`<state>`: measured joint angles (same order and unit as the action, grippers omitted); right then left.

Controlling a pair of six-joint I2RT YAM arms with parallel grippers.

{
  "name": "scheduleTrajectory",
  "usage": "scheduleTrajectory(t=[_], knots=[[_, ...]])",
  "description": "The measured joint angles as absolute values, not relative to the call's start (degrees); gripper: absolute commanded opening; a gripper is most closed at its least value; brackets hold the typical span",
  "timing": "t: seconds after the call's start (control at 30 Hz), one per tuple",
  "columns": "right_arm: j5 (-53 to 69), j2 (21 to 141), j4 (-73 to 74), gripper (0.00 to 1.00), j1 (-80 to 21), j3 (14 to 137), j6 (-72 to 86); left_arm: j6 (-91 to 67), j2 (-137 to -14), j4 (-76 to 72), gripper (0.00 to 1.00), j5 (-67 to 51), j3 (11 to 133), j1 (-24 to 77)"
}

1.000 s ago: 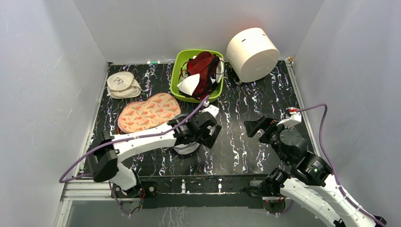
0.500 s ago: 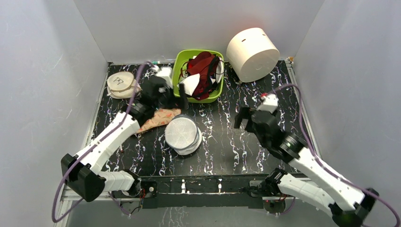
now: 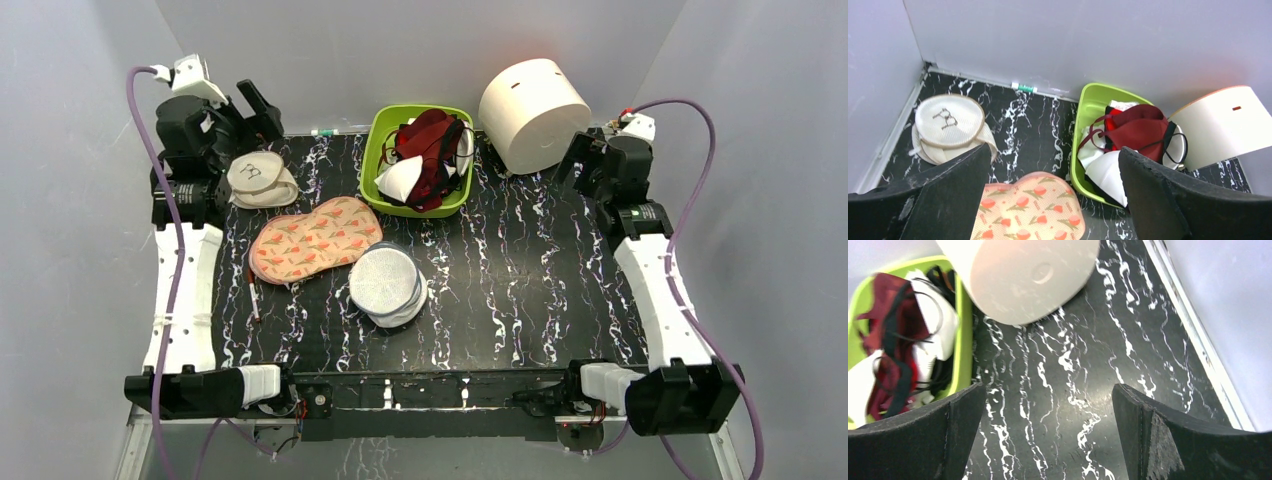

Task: Unzip the laundry bag and remove the bra
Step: Reset both arms

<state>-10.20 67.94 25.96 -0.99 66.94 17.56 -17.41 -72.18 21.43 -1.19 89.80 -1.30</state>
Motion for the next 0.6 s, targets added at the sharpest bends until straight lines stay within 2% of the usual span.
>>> scheduleTrajectory(t=[0.27, 0.37, 0.47, 0.6], knots=[[-4.27, 52.56, 24.49, 0.98, -1.61, 74.08, 9.08, -12.95, -69.06, 24.51, 0.98, 0.49, 97.76, 0.36], [-2.94, 46.48, 21.54, 0.98, -2.0, 78.41, 7.09, -8.23, -64.62, 23.51, 0.98, 1.34, 98.37, 7.55], [-2.11, 46.61, 20.97, 0.98, -2.26, 78.89, 6.92, -1.43, -58.19, 21.89, 0.98, 7.68, 95.02, 18.0], [-1.76, 46.46, 20.69, 0.98, -2.24, 77.03, 7.14, 1.74, -55.18, 20.91, 0.98, 13.58, 94.8, 19.99]])
